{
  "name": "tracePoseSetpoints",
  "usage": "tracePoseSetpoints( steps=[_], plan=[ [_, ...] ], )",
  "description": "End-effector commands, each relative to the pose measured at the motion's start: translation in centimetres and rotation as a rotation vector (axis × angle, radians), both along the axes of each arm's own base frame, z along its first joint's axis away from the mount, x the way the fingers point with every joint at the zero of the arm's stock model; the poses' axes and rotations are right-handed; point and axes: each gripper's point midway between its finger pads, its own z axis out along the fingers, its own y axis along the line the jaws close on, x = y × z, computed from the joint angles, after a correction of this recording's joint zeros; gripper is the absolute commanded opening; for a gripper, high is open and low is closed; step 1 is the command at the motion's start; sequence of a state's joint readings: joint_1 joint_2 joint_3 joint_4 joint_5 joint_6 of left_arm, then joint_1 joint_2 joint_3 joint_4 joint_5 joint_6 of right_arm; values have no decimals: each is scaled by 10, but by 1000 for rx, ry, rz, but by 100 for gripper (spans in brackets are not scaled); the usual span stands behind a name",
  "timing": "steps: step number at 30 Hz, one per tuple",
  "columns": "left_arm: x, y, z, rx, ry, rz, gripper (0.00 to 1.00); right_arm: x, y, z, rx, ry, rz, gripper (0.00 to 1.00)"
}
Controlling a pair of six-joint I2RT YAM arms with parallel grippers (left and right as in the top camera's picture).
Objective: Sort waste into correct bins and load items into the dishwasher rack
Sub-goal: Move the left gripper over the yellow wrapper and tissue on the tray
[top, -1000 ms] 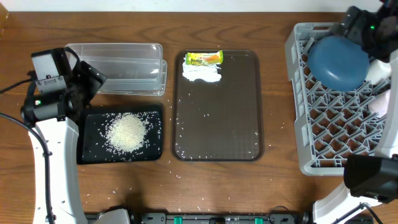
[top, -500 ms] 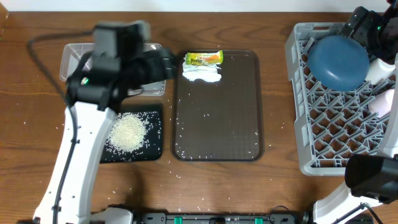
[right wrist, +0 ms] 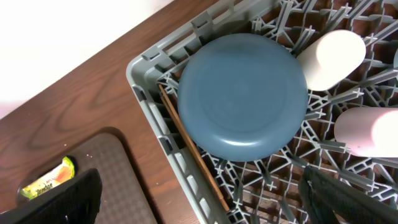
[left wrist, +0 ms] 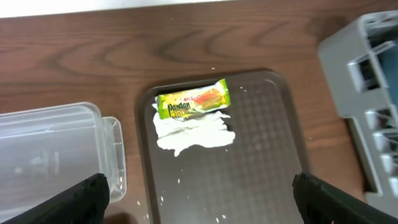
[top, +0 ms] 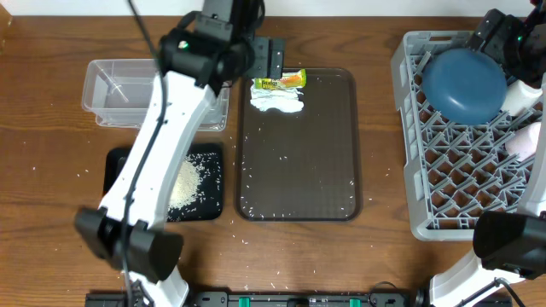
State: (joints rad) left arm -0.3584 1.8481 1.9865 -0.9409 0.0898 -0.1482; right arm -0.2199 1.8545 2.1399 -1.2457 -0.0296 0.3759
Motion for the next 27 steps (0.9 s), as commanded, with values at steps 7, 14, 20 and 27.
tracePoseSetpoints(
  steps=[7, 14, 20, 27],
  plan=[
    [35, -9, -71, 24, 102, 63, 93, -1, -1, 2, 4, -4, -13, 99],
    [54, -16, -121, -68, 192, 234, 81, -1, -1, 2, 4, -4, -13, 99],
    [59, -26, -153, -107, 250, 318, 81, -1, -1, 2, 4, -4, -13, 99],
    [57, -48, -186, -76, 270, 293, 81, -1, -1, 2, 4, -4, -13, 99]
  ],
)
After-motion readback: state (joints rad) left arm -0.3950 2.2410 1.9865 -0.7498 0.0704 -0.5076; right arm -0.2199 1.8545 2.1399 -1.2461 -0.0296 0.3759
